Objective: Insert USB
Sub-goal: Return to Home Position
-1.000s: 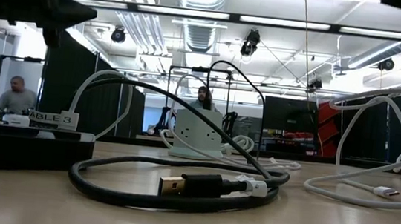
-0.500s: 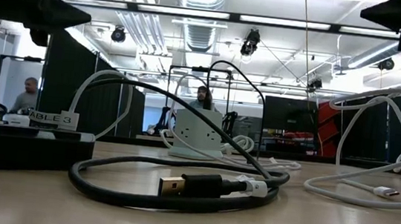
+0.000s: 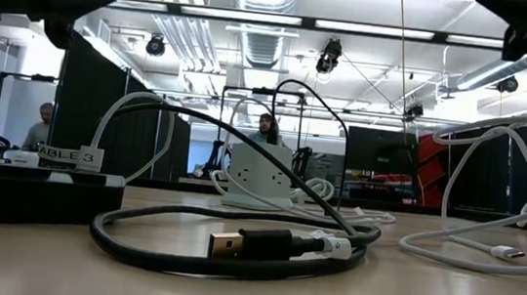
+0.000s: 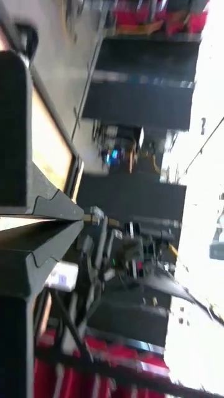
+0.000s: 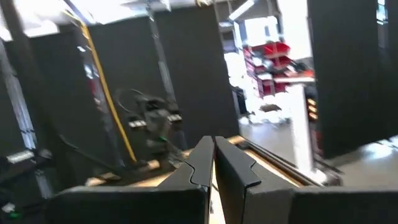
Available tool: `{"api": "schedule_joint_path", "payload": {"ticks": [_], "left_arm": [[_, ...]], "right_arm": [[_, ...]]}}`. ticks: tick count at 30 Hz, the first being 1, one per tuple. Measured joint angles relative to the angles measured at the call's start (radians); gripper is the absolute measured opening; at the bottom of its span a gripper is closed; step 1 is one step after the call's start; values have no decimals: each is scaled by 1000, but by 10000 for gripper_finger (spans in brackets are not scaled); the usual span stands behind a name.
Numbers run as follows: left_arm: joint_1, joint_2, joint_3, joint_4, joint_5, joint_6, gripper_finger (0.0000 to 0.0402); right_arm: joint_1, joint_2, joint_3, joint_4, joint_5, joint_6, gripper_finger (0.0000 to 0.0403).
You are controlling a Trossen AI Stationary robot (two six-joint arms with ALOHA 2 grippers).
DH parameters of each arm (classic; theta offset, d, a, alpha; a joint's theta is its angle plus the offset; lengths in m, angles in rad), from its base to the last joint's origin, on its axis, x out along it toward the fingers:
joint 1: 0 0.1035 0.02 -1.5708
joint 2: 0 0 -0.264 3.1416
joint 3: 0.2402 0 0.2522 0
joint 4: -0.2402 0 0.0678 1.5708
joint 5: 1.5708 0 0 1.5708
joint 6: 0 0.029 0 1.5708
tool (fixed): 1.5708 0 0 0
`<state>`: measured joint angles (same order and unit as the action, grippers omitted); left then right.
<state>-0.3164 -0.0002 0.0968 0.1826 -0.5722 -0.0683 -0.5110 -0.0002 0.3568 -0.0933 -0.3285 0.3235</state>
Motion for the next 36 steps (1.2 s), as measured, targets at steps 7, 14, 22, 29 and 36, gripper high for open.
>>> {"api": "schedule_joint_path", "payload": {"ticks": [7, 14, 22, 29, 36], "left_arm": [[0, 9, 0, 4, -53, -15, 0], [0, 34, -4, -22, -5, -16, 0], [0, 33, -89, 18, 16, -68, 0], [0, 47, -89, 15, 7, 43, 0], [0, 48, -89, 1, -123, 64, 0]], "right_arm": [[0, 0, -188, 294, 28, 149, 0], [0, 0, -252, 314, 68, -23, 0], [0, 16, -316, 308, 86, -62, 0], [0, 22, -347, 184, 198, -72, 0], [3, 21, -347, 137, 140, -62, 0]]}}
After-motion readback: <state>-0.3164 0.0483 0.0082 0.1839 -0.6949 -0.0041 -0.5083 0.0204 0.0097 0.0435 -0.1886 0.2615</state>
